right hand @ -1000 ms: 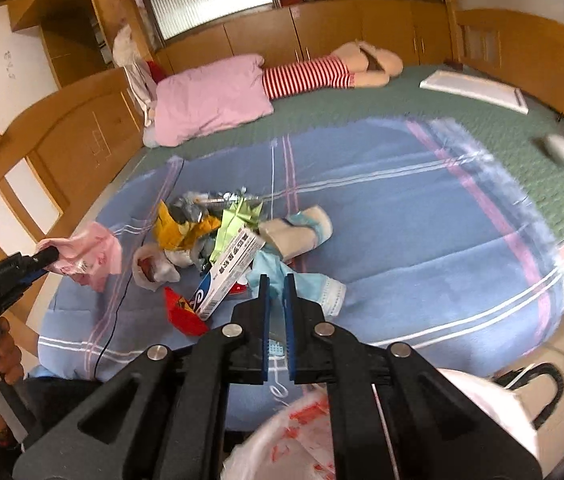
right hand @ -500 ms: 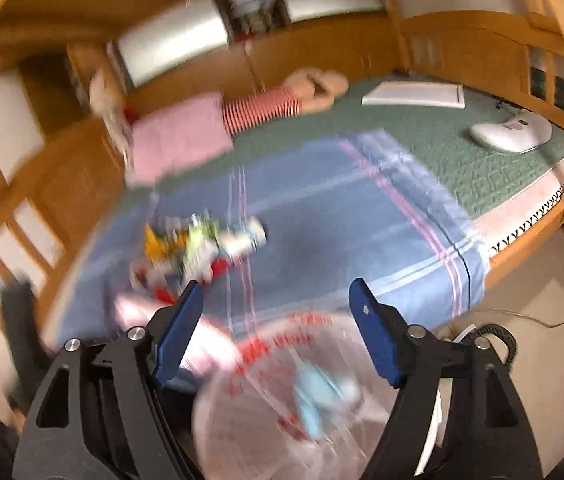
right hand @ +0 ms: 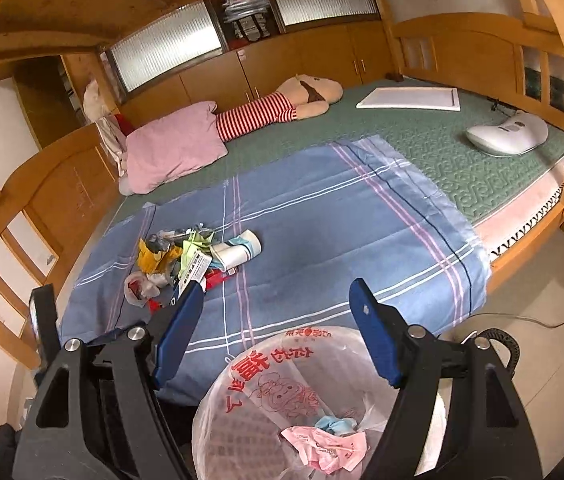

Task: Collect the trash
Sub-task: 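Carry the mask and pink bag over the white bin and open both tools, then grasp the red snack bag with the left tool while the right tool reaches the pile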

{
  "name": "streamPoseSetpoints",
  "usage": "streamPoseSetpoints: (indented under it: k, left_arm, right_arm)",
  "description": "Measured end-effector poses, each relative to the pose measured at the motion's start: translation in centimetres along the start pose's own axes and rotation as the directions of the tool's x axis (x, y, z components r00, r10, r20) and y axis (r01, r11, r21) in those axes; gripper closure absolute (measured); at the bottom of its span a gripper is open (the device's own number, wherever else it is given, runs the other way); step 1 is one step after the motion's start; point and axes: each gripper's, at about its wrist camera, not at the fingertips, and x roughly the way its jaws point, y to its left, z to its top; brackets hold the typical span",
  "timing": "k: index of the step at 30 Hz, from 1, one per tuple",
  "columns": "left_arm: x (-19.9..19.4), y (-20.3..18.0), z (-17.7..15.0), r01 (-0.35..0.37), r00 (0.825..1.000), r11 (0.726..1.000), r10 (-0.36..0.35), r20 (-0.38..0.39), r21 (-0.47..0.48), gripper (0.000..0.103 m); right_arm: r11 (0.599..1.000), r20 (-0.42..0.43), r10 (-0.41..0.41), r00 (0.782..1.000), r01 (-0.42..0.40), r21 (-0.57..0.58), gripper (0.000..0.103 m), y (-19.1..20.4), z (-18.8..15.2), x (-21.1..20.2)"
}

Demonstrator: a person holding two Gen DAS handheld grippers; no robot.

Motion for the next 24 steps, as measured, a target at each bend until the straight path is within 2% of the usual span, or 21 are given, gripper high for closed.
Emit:
streamPoseSetpoints:
  k: [2, 4, 8, 12, 13, 15, 18, 19, 20, 21, 24]
  left_arm:
    - [0.6, 1.7, 0.3, -0.060, 0.998, 0.997, 0.060, 0.008, -0.047, 0.025]
    - [0.9, 2.4, 0.5, -0.079, 0.997, 0.995, 0.080, 0.020, -0.053, 0.020]
    - [2.7, 2.0, 2.5, -0.147, 0.988, 0.989, 0.145, 0.048, 0.020, 0.014]
    - [5.5, 2.9, 4.1, -0.265, 0.961, 0.963, 0.260, 0.096, 0.047, 0.012]
    - [6.1, 3.2, 4.3, -0.285, 0.957, 0.958, 0.281, 0.072, 0.040, 0.012]
    - [7.3, 4.0, 4.5, -0.260, 0.965, 0.965, 0.260, -0.006, 0.012, 0.012]
    - [7.9, 4.9, 4.4, -0.295, 0.955, 0.955, 0.295, -0.032, -0.002, 0.012]
    - [8.2, 5.0, 4.4, -0.302, 0.952, 0.953, 0.303, -0.042, 0.012, 0.015]
    - [8.6, 5.1, 4.5, -0.307, 0.949, 0.951, 0.309, -0.062, 0.032, 0.029]
    - [9.0, 5.2, 4.3, -0.304, 0.948, 0.952, 0.306, -0.083, 0.040, 0.037]
    - [10.2, 6.0, 3.9, -0.252, 0.953, 0.967, 0.252, -0.171, 0.020, 0.080]
  right_arm:
    - [1.000, -0.019, 0.000, 1.000, 0.000, -0.004, 0.029, 0.4, -0.3, 0.8]
    - [1.000, -0.049, 0.001, 0.999, -0.001, 0.000, 0.029, 0.7, -0.5, 2.1]
    - [0.999, -0.098, -0.002, 0.995, 0.005, 0.032, 0.029, 1.3, -0.7, 4.3]
    - [1.000, -0.124, -0.014, 0.992, 0.017, 0.026, 0.029, 2.8, -0.8, 6.6]
    - [0.999, -0.130, -0.027, 0.991, 0.029, 0.014, 0.029, 3.3, -0.8, 7.3]
    - [0.999, -0.155, -0.039, 0.987, 0.041, 0.011, 0.029, 4.2, -0.8, 8.7]
    - [0.999, -0.178, 0.014, 0.984, -0.007, 0.038, 0.029, 6.2, -0.8, 10.0]
    - [0.999, -0.178, 0.020, 0.984, -0.014, 0.032, 0.029, 6.8, -0.7, 10.1]
    - [1.000, -0.177, 0.024, 0.984, -0.022, 0.014, 0.029, 7.7, -0.9, 10.1]
    - [1.000, -0.177, 0.027, 0.984, -0.029, -0.008, 0.029, 8.6, -1.0, 10.1]
    - [0.998, -0.181, 0.029, 0.983, -0.038, -0.049, 0.029, 10.2, -1.3, 10.2]
